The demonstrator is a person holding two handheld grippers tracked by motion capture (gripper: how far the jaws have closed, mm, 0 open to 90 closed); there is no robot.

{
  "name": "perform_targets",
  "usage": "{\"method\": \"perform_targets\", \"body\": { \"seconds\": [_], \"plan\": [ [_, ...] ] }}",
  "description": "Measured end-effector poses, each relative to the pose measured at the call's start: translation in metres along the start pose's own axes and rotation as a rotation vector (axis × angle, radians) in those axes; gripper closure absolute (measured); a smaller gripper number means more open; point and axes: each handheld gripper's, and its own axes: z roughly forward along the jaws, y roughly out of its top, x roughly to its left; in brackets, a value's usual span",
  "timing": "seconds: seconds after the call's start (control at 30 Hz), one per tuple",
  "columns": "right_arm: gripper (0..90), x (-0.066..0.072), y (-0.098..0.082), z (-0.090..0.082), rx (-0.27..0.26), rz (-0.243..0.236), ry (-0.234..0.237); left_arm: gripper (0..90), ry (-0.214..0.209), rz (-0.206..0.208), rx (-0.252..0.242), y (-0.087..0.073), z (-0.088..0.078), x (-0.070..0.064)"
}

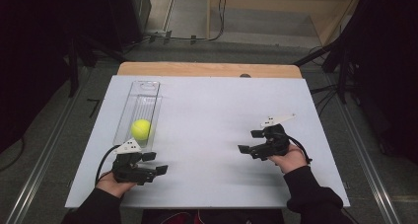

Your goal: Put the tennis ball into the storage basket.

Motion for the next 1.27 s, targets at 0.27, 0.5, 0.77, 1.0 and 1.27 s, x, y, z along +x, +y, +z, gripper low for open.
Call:
{"method": "perform_targets", "body": {
  "seconds": [0.27, 0.5, 0.77, 1.0, 1.27],
  "plan": [
    [14.1, -0.004, -0.022, -0.01, 0.006, 0.013, -0.025, 26.3, 0.008, 0.012, -0.002, -0.001, 0.0, -0.002],
    [14.1, -0.006, -0.038, -0.018, 0.01, 0.025, -0.043, 26.3, 0.008, 0.017, -0.004, -0.001, 0.0, -0.001],
    [14.1, -0.014, -0.051, -0.027, -0.009, 0.043, -0.071, 26.3, 0.009, 0.021, -0.002, -0.001, -0.001, -0.001],
    [14.1, -0.016, -0.052, -0.027, -0.013, 0.049, -0.069, 26.3, 0.008, 0.018, -0.004, -0.001, -0.001, 0.0],
    [14.1, -0.016, -0.052, -0.026, -0.012, 0.046, -0.057, 26.3, 0.007, 0.021, 0.001, -0.001, 0.0, 0.0]
  ]
}}
